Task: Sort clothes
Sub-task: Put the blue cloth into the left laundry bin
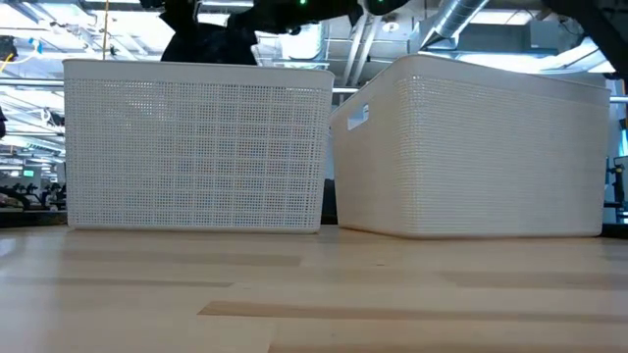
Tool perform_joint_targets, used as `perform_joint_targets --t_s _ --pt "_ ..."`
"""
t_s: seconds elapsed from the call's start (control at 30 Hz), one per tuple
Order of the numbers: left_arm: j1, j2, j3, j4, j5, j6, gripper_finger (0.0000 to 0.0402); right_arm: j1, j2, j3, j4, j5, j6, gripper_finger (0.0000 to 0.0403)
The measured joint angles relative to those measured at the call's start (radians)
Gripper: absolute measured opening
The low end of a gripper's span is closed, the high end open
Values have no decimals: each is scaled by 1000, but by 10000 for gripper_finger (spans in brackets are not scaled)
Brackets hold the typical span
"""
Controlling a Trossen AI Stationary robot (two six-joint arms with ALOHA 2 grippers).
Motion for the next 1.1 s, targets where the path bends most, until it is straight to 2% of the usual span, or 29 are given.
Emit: perform_joint_targets --t_s 0.17,0.4,0.6,0.8,1.03,1.1 --pt "38 0 0 -48 16 -34 22 0 42 30 -9 -2 1 0" --pt "104 0 -12 -46 131 -45 26 0 63 30 -79 -4 7 0" --pt "173 0 -155 -7 192 -31 42 -11 81 28 -145 -4 28 0" --pt "219 0 -326 123 220 9 77 -26 116 28 -181 -4 54 0" --pt "250 0 -396 233 285 35 123 -40 164 26 -238 -7 64 8" --pt "258 0 -404 251 293 38 134 -42 191 29 -208 -14 74 13"
